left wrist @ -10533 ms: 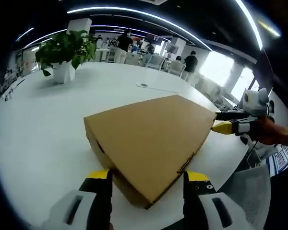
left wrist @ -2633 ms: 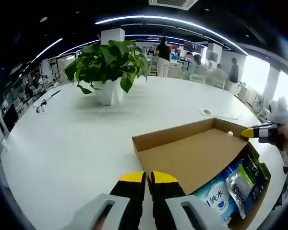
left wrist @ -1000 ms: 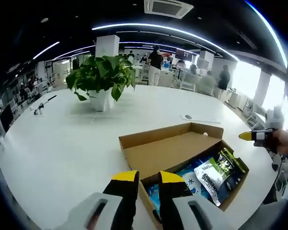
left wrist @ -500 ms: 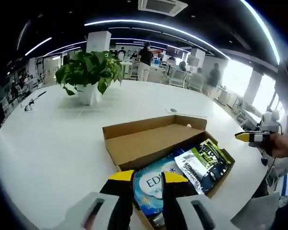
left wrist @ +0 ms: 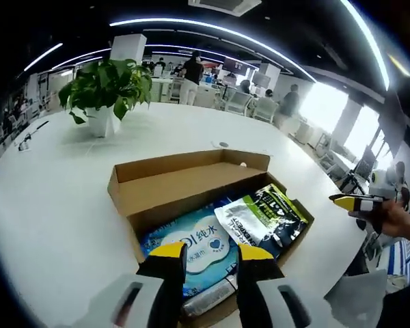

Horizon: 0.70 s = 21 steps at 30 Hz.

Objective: Operate the shoe box by opening the lid, removing the specified soft item, and placing it in the target area until the item is outside and the box remains undamaged.

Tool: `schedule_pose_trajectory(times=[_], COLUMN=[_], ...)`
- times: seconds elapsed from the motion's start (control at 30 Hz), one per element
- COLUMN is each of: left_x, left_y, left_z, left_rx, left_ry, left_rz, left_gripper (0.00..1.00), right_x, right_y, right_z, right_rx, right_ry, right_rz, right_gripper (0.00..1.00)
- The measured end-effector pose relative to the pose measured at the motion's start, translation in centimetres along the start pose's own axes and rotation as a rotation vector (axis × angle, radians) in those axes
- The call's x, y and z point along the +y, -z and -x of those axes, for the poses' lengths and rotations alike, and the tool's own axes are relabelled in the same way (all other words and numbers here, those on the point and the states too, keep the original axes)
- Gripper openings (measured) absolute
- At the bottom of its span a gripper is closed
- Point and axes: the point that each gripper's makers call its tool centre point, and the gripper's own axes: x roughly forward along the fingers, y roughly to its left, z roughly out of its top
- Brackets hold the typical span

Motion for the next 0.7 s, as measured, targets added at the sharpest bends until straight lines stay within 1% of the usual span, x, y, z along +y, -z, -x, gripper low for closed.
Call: schedule_pose_trajectory(times=[0.07, 0.23, 0.43, 0.57, 0.7], left_x=[-0.4, -1.4, -2.3, -2.8, -3.2], left_y=[0.4, 0.8, 1.1, 1.6, 2.1], left_z=[-0.2, -1.0, -2.1, -2.7, -3.3], left_rx=[0.014, 0.041, 0.058, 0.069, 0.087], left_ry=[0.012, 0.032, 0.054, 0.069, 0.077], left_rz=[0.009, -0.002, 0.008, 0.038, 0.048], left_gripper=[0.29, 0.30, 0.30, 0.30, 0.30], right_x=[-0.1, 0.0, -0.3, -0.5, -0.5], right_y=[0.4, 1.4, 2.2, 2.4, 2.4], right_z=[0.5, 1.8, 2.9, 3.4, 3.8], right_rx=[-0.013, -0.021, -0.021, -0.022, -0.026], right_ry=[0.004, 0.014, 0.016, 0.019, 0.021], right_rz=[-0.025, -0.033, -0.045, -0.046, -0.046], right_gripper=[0.44, 0.44, 0.44, 0.44, 0.45])
